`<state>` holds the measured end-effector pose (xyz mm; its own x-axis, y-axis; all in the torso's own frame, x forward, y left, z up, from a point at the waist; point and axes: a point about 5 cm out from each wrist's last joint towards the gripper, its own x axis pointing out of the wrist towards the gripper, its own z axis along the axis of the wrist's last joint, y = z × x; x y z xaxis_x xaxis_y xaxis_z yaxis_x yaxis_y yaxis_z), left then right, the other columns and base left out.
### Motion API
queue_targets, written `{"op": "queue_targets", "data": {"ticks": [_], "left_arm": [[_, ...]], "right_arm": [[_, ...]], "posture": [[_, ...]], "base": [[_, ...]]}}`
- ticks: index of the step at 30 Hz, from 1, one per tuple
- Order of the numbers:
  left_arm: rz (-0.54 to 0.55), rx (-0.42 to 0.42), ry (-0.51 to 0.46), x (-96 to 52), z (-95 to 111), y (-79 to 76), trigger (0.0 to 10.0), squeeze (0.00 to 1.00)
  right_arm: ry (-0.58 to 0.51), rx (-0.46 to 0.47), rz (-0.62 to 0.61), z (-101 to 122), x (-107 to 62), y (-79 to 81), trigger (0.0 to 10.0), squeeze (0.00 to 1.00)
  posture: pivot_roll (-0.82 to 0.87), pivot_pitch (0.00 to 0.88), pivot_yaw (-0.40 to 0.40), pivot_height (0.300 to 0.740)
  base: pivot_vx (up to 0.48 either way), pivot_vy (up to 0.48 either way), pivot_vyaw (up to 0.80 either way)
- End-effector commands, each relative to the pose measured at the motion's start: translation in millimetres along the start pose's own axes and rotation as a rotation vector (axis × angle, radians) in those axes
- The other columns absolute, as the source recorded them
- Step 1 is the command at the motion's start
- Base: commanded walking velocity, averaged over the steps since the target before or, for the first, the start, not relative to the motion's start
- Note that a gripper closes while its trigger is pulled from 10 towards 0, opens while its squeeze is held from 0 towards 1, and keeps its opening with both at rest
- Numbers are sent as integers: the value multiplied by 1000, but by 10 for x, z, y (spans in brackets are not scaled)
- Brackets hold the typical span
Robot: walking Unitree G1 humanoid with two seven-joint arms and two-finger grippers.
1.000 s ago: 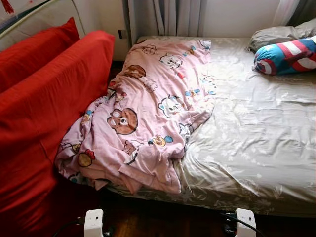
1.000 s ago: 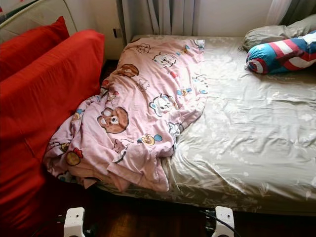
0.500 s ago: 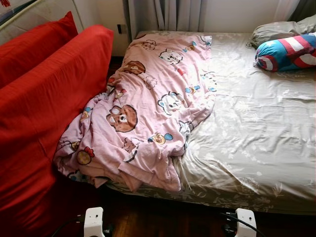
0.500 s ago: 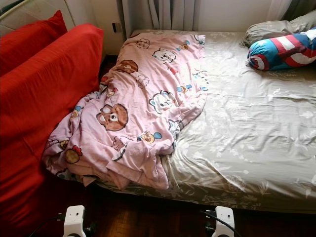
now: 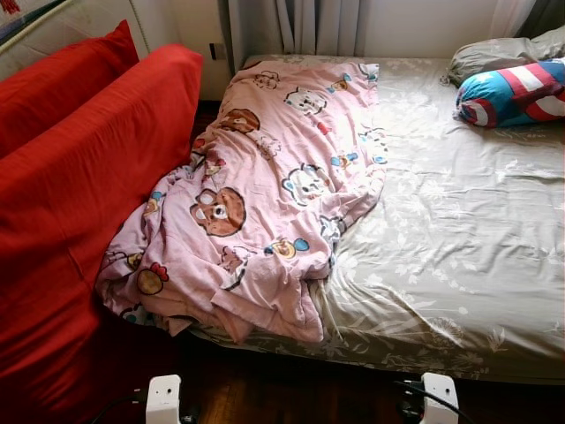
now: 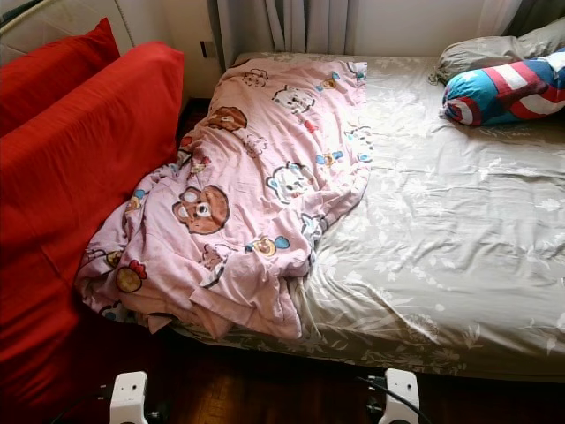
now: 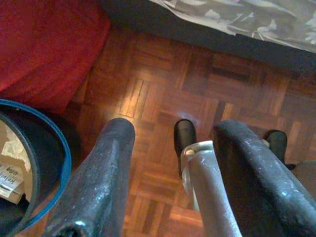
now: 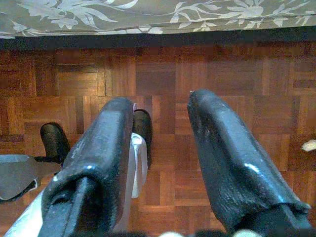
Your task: Clean up the room
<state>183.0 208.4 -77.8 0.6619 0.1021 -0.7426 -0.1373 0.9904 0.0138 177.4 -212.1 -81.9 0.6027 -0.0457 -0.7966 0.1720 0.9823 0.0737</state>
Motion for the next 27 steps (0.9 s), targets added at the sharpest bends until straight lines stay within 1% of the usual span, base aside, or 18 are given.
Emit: {"op": "queue_targets", "data": {"ticks": [1, 11, 27], "left_arm": [[10, 7, 45, -29, -110, 36, 10000, 0], [13, 2, 61, -31, -136, 16, 10000, 0], [10, 0, 36, -21, -89, 10, 10000, 0]], "right_arm": [[15, 1, -7, -35, -8, -20, 10000, 0], [16, -2, -7, -33, -8, -22, 10000, 0], [14, -3, -7, -23, -6, -22, 10000, 0]], "posture": [[-25, 140, 11, 740], [-23, 141, 9, 740], [-22, 140, 6, 740]], "base": [[0, 0, 0], [0, 0, 0], [0, 0, 0]]}}
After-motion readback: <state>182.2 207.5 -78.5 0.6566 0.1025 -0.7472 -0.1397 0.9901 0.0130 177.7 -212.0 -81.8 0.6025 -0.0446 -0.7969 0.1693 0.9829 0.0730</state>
